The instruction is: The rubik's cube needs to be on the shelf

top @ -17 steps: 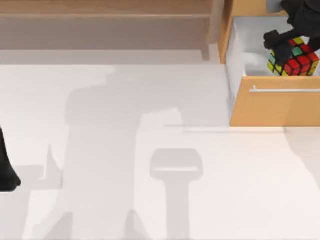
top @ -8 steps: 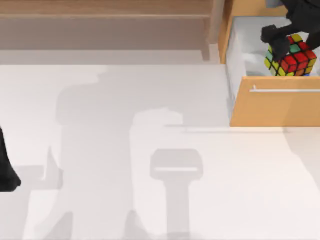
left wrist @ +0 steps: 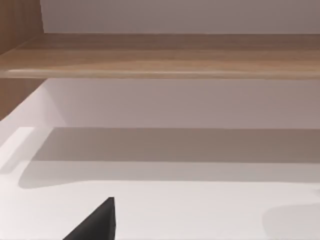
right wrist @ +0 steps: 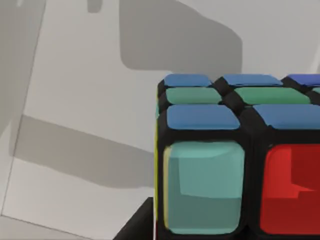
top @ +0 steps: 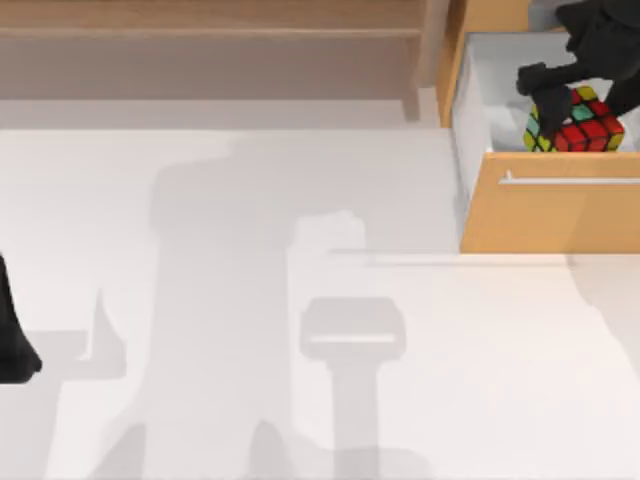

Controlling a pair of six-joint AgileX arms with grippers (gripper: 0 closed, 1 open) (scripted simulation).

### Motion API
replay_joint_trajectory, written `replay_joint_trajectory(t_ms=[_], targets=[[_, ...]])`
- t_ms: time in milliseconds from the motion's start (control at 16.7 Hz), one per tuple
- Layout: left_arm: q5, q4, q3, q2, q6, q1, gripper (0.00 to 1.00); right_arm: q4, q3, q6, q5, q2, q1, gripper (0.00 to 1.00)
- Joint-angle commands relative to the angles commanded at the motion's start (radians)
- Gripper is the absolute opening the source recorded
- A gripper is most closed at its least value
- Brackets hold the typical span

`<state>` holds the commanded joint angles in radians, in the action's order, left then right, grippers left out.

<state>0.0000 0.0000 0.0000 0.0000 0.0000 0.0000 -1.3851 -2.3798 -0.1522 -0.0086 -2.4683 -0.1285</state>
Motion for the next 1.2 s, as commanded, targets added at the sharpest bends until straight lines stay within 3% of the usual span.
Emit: replay_joint_trajectory(t_ms=[420, 900, 1200], targets=[[0.0, 0.0, 0.0, 0.0, 0.0, 0.0, 1.0, 0.039, -0.02, 0.042, -0.003, 0.129, -0.064, 0.0], [0.0, 0.0, 0.0, 0.0, 0.0, 0.0, 1.0, 0.192, -0.053, 0.152, -0.041, 0.229, -0.347, 0.0], [0.0, 0.0, 0.0, 0.0, 0.0, 0.0, 1.0, 0.37, -0.103, 0.215, -0.03, 0.183, -0.42, 0.0]])
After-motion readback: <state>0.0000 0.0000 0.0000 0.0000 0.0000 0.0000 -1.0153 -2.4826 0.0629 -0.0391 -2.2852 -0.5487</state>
